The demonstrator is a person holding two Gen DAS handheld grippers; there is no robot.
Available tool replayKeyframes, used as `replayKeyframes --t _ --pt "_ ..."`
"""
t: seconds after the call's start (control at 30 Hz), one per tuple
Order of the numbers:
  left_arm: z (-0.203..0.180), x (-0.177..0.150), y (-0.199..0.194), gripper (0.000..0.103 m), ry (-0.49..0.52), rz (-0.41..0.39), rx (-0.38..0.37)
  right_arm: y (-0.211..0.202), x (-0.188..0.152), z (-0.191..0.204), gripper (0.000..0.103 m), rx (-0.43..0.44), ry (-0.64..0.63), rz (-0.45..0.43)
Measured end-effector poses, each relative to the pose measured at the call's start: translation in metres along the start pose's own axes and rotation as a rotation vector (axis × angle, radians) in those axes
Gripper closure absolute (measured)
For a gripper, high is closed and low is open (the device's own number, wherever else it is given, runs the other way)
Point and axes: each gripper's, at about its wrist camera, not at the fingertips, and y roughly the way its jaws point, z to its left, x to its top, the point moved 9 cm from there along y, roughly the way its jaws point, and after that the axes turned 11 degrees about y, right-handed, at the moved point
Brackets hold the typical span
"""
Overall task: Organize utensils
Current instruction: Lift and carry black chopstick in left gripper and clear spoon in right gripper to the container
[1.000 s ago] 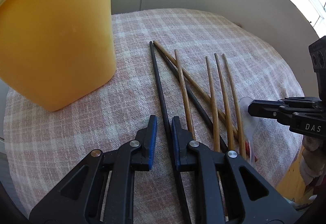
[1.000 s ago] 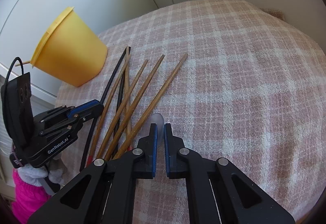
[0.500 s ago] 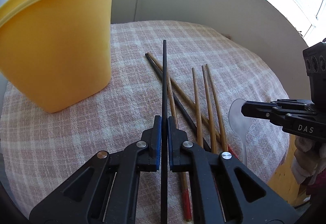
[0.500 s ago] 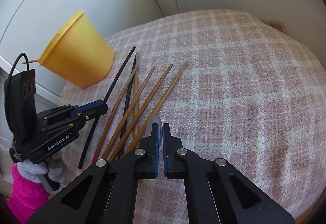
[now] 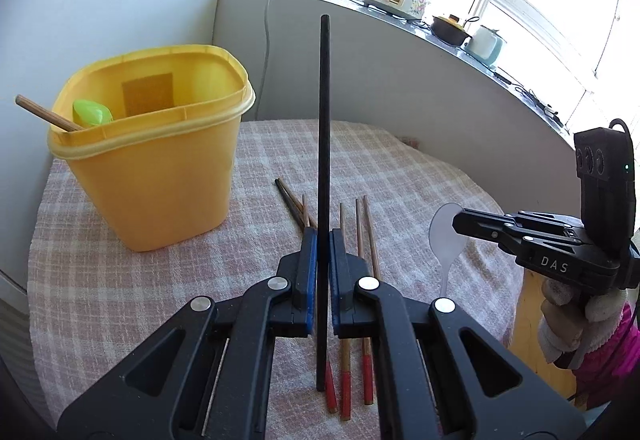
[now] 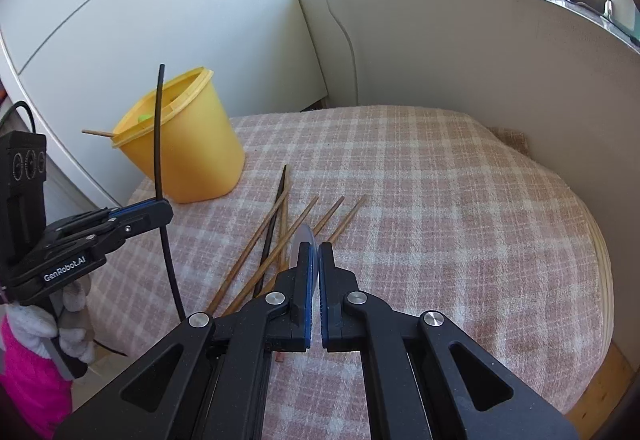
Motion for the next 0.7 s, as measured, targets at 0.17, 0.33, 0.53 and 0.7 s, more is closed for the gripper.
replayKeyframes --t 0.17,0.33,0.53,0.7 --pt "0.003 0.012 -0.018 0.100 -0.002 -0.049 0.004 -0.022 0.006 0.005 0.102 -0.006 -0.035 -0.057" --pt "0.012 0.026 -0.043 0.100 -0.008 -0.113 0.020 -0.038 0.020 0.017 0.102 -0.012 -0.071 -0.124" --pt "0.028 0.043 -0.077 0.100 -0.013 -0.194 0.055 -0.051 0.039 0.036 0.102 -0.006 -0.106 -0.188" --pt "0.043 0.058 -0.099 0.100 -0.030 -0.248 0.076 -0.057 0.054 0.054 0.102 0.003 -0.129 -0.228"
